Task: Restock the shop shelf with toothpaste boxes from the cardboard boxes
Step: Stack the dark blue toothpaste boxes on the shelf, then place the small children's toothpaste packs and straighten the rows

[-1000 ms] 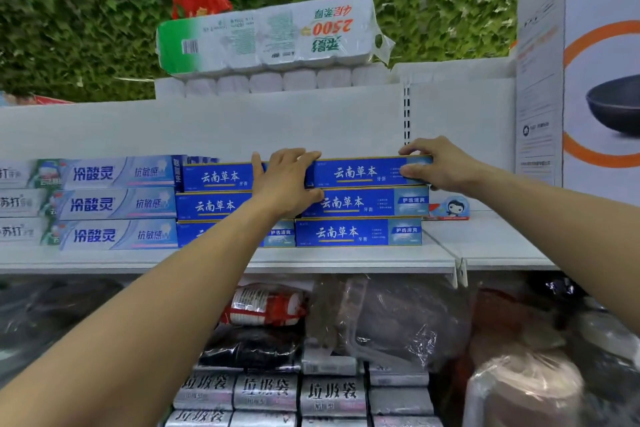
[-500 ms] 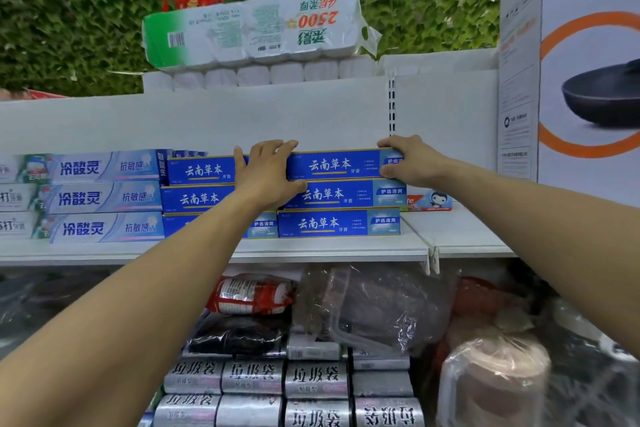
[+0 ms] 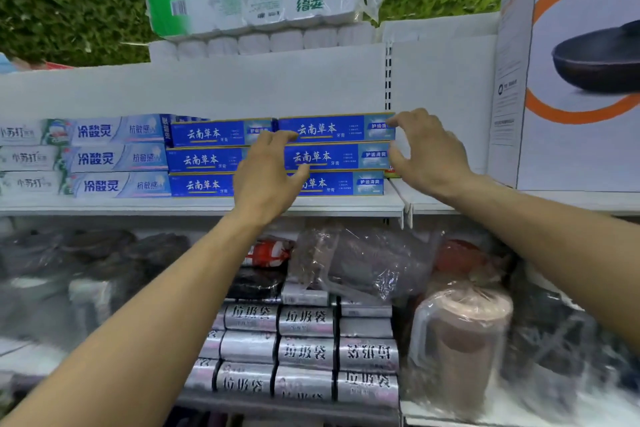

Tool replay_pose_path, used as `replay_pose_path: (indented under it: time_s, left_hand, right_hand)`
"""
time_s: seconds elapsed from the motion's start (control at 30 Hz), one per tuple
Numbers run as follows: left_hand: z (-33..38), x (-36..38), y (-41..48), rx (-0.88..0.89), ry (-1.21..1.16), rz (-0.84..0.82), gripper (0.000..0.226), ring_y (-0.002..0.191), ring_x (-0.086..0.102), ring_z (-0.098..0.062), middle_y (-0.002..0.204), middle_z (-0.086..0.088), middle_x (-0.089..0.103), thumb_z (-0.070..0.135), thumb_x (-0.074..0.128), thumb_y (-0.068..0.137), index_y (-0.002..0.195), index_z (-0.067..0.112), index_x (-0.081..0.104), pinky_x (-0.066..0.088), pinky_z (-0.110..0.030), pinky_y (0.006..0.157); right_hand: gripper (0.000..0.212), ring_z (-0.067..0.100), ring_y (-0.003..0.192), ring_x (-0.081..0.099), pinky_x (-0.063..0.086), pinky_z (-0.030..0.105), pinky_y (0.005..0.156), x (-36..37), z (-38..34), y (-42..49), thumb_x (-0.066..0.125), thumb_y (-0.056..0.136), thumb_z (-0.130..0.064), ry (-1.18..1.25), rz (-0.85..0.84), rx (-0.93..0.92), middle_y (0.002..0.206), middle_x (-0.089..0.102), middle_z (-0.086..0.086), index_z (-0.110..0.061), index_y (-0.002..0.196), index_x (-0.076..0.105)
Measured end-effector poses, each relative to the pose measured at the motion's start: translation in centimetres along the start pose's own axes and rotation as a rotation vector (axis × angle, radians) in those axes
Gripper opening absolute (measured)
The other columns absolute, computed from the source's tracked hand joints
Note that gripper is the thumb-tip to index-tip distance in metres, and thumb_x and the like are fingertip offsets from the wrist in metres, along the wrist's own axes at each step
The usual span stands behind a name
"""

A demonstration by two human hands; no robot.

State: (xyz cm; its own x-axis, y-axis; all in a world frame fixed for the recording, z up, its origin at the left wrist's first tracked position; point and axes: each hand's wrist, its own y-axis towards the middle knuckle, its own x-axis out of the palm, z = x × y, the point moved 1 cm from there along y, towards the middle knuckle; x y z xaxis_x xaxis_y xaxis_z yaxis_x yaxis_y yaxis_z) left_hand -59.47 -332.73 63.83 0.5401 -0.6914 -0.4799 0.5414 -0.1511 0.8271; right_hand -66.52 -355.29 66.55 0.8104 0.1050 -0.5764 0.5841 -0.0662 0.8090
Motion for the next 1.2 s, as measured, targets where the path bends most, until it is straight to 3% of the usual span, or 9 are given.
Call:
replay_pose_path:
  time_s: [0.27,0.53,0.73,0.87,1.03,1.13,1.2]
  left_hand:
    - [0.2,1.7,-9.1,-0.042,-0.192,-0.257,0.04,0.099,0.061,-0.016,0.116,0.006,0.061,0.038,0.066,0.083,0.12,0.03,0.056,0.051,-0.043,0.089]
    - [-0.8,4.2,-20.3,-0.21,-0.246,-0.588,0.032,0.089,0.062,-0.016,0.106,0.004,0.064,0.032,0.065,0.087,0.116,0.022,0.06,0.053,-0.039,0.085]
    - [-1.6,6.9,-29.1,-0.388,-0.309,-0.796,0.03,0.09,0.061,-0.017,0.102,0.004,0.063,0.026,0.064,0.09,0.118,0.018,0.06,0.051,-0.035,0.086]
    - [-2.7,9.8,-34.8,-0.576,-0.334,-0.89,0.027,0.09,0.061,-0.017,0.102,-0.003,0.068,0.02,0.067,0.087,0.113,0.012,0.064,0.049,-0.032,0.091]
    - [-6.0,12.8,-42.7,-0.895,-0.33,-0.949,0.02,0.083,0.058,-0.014,0.087,0.001,0.063,0.02,0.066,0.089,0.108,0.014,0.063,0.043,-0.024,0.076]
    - [-8.9,14.1,-48.1,-1.091,-0.327,-0.97,0.008,0.084,0.059,-0.017,0.091,-0.003,0.065,0.017,0.065,0.089,0.096,0.018,0.061,0.042,-0.025,0.076]
    - [-11.2,15.1,-51.6,-1.239,-0.325,-0.944,0.013,0.081,0.058,-0.022,0.093,-0.01,0.065,0.01,0.065,0.088,0.083,0.02,0.058,0.041,-0.029,0.073]
  right_hand:
    - [0.042,0.025,0.117,0.05,0.04,0.04,0.092,0.9,-2.4,-10.6,0.058,0.087,-0.025,0.053,-0.129,-0.026,0.13,0.051,0.003,-0.02,0.128,0.051]
    - [0.037,0.023,0.112,0.053,0.044,0.038,0.08,3.9,-2.6,-22.9,0.053,0.089,-0.028,-0.008,-0.45,0.085,0.122,0.052,0.001,-0.023,0.126,0.051]
    - [0.032,0.023,0.115,0.053,0.046,0.04,0.088,6.8,-0.5,-32.0,0.052,0.089,-0.029,0.052,-0.705,0.238,0.126,0.052,-0.001,-0.026,0.122,0.053]
    - [0.031,0.025,0.113,0.054,0.047,0.038,0.086,9.8,0.1,-36.7,0.052,0.088,-0.029,0.099,-0.847,0.302,0.122,0.053,0.0,-0.028,0.119,0.054]
    - [0.029,0.027,0.109,0.057,0.047,0.036,0.081,15.8,-0.6,-41.9,0.052,0.089,-0.026,0.222,-1.032,0.299,0.12,0.053,0.001,-0.027,0.118,0.054]
    - [0.028,0.025,0.109,0.058,0.048,0.037,0.085,20.4,-1.8,-45.6,0.053,0.087,-0.026,0.261,-1.163,0.275,0.117,0.059,0.0,-0.025,0.115,0.056]
    - [0.023,0.022,0.103,0.061,0.048,0.035,0.086,23.8,-2.6,-48.5,0.054,0.085,-0.025,0.308,-1.257,0.335,0.107,0.066,-0.003,-0.027,0.108,0.058]
